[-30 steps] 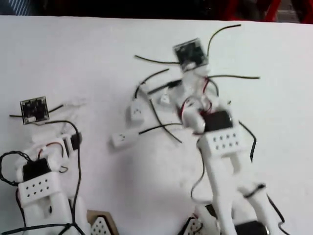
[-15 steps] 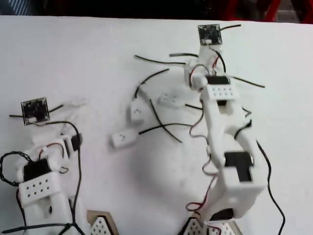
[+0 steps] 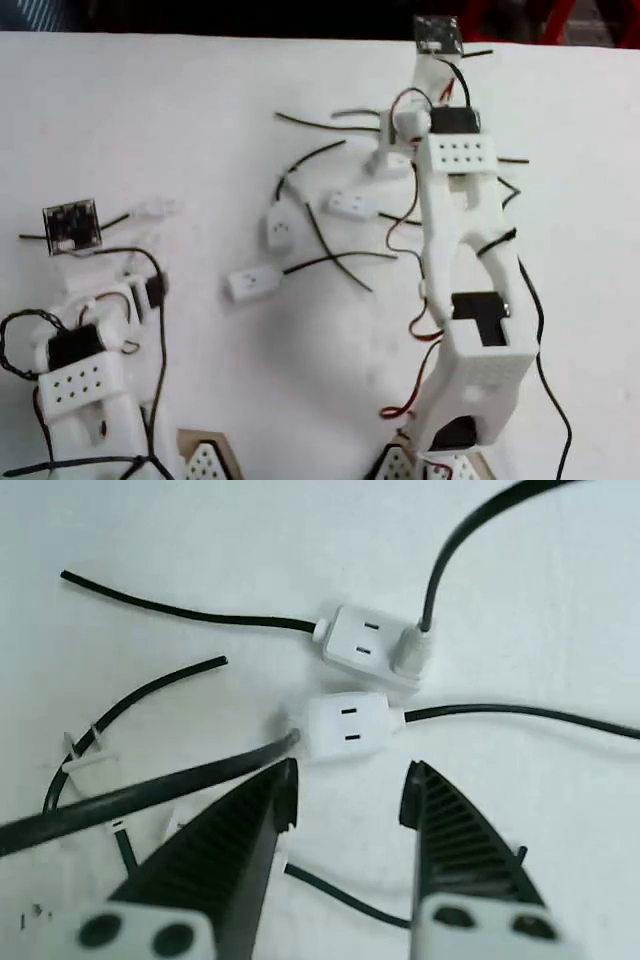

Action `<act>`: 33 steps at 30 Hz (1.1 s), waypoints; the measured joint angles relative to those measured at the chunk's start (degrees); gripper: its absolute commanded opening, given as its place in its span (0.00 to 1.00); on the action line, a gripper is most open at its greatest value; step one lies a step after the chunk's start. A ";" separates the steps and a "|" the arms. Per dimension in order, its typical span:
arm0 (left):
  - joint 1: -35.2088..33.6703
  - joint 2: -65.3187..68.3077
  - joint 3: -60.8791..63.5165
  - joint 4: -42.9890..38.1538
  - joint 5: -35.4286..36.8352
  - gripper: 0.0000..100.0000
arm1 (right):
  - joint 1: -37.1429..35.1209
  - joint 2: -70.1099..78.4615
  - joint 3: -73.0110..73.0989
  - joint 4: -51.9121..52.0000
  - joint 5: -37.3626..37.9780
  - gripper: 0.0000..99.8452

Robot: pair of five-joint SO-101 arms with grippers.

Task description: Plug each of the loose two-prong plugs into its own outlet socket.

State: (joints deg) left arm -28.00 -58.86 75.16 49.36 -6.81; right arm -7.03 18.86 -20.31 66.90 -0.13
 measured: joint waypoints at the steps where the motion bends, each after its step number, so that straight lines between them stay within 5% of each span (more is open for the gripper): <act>1: 0.00 0.00 0.00 0.00 0.00 0.32 | -0.88 0.00 -0.79 2.02 0.00 0.17; 17: -1.05 0.00 0.00 0.00 0.00 0.32 | -18.90 0.00 -2.20 16.79 0.00 0.17; 26: -11.34 0.00 -0.70 -0.18 3.16 0.33 | -30.24 0.18 -2.20 16.70 -3.78 0.17; 33: -18.29 -0.09 -2.73 1.05 3.60 0.33 | -39.82 0.70 0.35 6.07 -7.82 0.17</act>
State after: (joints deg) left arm -46.29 -58.95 72.44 50.42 -3.21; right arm -46.86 19.56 -19.96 72.97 -7.96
